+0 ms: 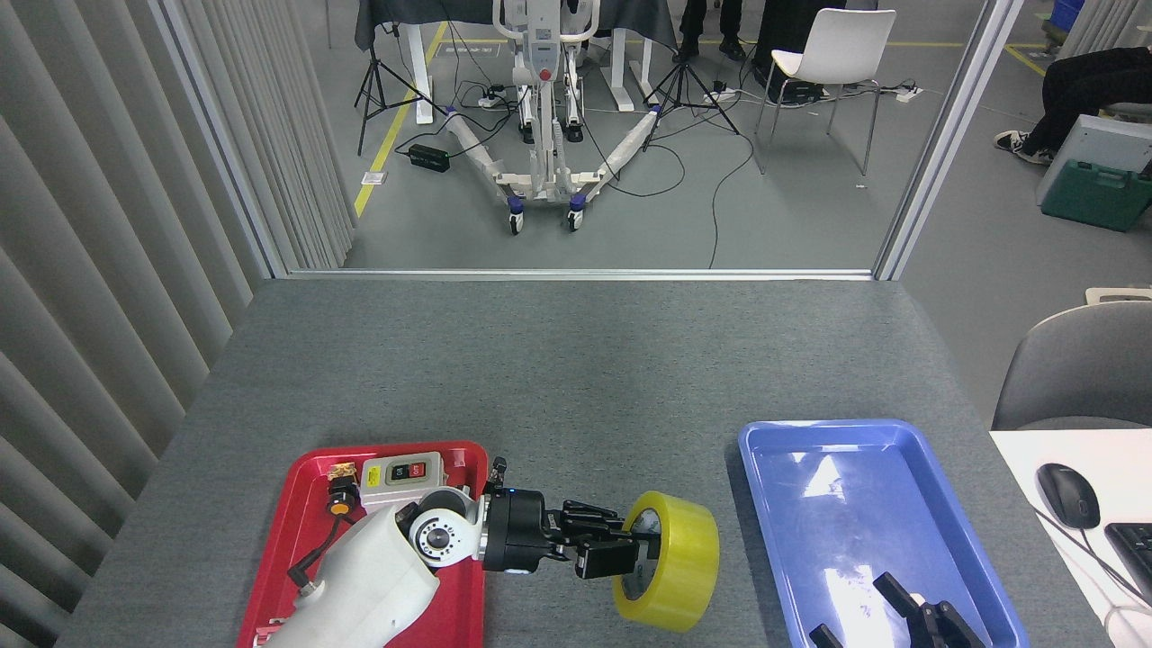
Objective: Place and move tape with both arms
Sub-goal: 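Lift the tape roll with the left gripper and carry it toward the blue tray, then bring the tape roll to the right gripper and grasp it with the right gripper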
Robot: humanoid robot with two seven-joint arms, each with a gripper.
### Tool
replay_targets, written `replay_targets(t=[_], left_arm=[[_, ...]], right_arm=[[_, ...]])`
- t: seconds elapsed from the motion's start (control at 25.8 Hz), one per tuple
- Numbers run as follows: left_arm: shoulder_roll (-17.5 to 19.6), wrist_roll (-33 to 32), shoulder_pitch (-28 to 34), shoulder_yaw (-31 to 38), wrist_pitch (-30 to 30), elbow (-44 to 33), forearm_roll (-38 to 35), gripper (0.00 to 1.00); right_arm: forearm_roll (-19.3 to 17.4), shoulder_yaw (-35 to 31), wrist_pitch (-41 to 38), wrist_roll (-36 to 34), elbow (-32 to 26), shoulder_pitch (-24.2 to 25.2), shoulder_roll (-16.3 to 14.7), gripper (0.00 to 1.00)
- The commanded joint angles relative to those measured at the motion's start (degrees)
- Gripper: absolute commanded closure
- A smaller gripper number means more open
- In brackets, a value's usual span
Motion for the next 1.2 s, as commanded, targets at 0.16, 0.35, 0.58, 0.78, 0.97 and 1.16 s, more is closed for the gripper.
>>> replay_targets(t=[0.16, 0.35, 0.58, 0.78, 0.97, 1.16], left_arm=[[-0.4, -0.1, 0.0, -0.9, 0.0, -0.1, 0.3, 1.00], [-0.7, -0.1, 0.0, -3.7, 0.0, -1.8, 0.2, 1.00], [-1.3, 0.0, -0.1, -3.9, 0.0, -1.6, 0.3, 1.00], [-1.6, 0.0, -0.2, -3.9, 0.0, -1.1, 1.0, 1.00], [-1.9, 0.0, -0.4, -3.9, 0.0, -1.0, 1.0, 1.00], [-1.9, -0.3, -0.2, -3.9, 0.0, -1.9, 0.9, 1.00]], right_arm=[[1.0, 2.1, -0.2, 0.0, -0.6, -0.5, -0.9, 0.00], [0.9, 5.4, -0.2, 0.0, -2.7, -0.6, -0.9, 0.00], [1.0, 7.7, -0.2, 0.1, -5.2, 0.1, -1.4, 0.00], [1.0, 9.0, -0.2, 0.2, -6.7, 2.1, -2.0, 0.00], [1.1, 11.0, -0.2, 0.4, -7.3, 2.8, -2.1, 0.00], [2.8, 13.5, -0.2, 0.5, -7.3, 2.0, -1.7, 0.00]])
